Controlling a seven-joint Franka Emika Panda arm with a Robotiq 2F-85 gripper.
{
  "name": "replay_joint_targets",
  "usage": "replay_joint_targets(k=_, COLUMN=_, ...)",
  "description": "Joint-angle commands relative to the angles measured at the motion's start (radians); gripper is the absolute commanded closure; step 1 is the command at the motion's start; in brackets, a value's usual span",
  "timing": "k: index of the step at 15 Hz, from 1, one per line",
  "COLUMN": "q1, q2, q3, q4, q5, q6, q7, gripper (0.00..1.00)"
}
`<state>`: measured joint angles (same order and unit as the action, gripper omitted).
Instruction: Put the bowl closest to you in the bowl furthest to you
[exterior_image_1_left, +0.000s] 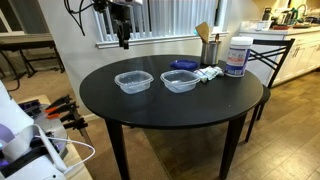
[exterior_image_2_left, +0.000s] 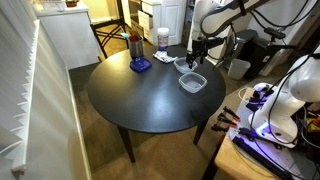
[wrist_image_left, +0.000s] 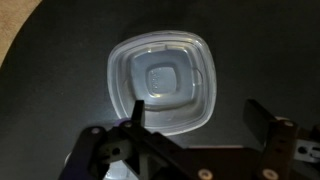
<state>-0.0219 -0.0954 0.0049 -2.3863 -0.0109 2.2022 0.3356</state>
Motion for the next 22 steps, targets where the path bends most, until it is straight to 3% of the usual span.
replay_joint_targets(k=1, q1=-0.003, q2=0.001, q3=-0.004, q4=0.001, q5=0.0, q6=-0.003, q7=-0.001, gripper=0.0)
replay_joint_targets(k=13, q1=0.006, q2=0.001, q3=0.0, q4=-0.015, q5=0.012, q6=0.015, q7=-0.019, gripper=0.0)
replay_joint_targets(k=18, q1=0.013, q2=0.019, q3=-0.004, q4=-0.071, q5=0.043, q6=0.182, q7=-0.096, gripper=0.0)
replay_joint_targets(k=22, q1=0.009, q2=0.105, q3=-0.012, q4=-0.075, q5=0.046, q6=0.317, q7=-0.131, gripper=0.0)
